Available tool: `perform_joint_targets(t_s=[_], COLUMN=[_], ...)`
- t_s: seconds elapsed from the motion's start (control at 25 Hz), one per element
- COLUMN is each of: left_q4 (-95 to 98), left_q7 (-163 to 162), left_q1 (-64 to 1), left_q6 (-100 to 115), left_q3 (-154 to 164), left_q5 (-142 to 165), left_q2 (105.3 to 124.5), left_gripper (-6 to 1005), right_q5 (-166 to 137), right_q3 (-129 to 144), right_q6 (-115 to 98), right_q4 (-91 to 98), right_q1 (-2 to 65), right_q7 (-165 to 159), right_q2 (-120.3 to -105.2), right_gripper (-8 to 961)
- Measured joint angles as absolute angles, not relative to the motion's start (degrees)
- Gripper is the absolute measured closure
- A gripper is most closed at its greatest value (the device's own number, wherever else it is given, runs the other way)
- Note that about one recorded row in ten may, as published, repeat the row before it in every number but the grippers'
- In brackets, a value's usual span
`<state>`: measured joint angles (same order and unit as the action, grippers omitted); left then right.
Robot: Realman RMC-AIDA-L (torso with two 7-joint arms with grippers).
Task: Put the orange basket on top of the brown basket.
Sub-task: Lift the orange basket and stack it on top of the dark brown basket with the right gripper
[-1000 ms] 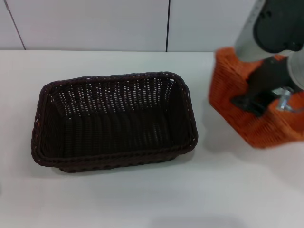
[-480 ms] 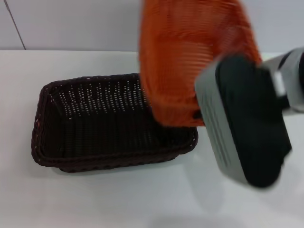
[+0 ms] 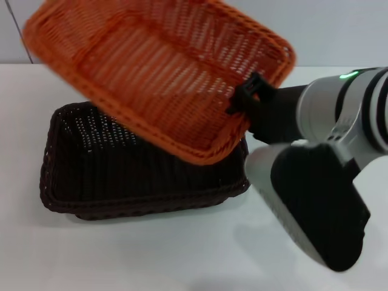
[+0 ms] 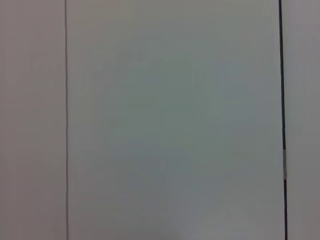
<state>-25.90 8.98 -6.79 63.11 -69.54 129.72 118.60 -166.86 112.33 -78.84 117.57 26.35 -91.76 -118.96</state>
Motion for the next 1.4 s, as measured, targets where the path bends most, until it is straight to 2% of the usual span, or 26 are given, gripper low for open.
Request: perform_joint_targets(t_s=[0.28, 0.8, 1.2, 1.4], left_q4=[-26.36, -26.64, -26.69, -26.32], left_q7=[8.44, 7.74, 7.73, 7.73], left_q1=[-7.25, -6.89, -7.04, -6.92], left_q6=[62.72, 62.03, 62.04, 62.05], left_q3=[-69.37, -68.11, -66.93, -66.76], left_q5=[128.88, 128.19, 128.21, 128.56], left_q2=[118.65, 118.82, 118.72, 118.58], left_gripper=[276, 276, 276, 276], right_q5=[-167.04, -167.17, -167.2, -167.11], right_q3=[115.61, 115.77, 117.27, 121.83], right_q6=[-68.34, -61.44, -59.62, -64.34], right_q4=[115.44, 108.99, 110.64, 115.71], right_q1=[18.86, 16.52, 14.11, 11.6], right_q7=[-79.1, -77.73, -80.1, -83.03], right_q2=[-118.9, -117.64, -117.68, -117.93], right_gripper=[648, 608, 577, 476])
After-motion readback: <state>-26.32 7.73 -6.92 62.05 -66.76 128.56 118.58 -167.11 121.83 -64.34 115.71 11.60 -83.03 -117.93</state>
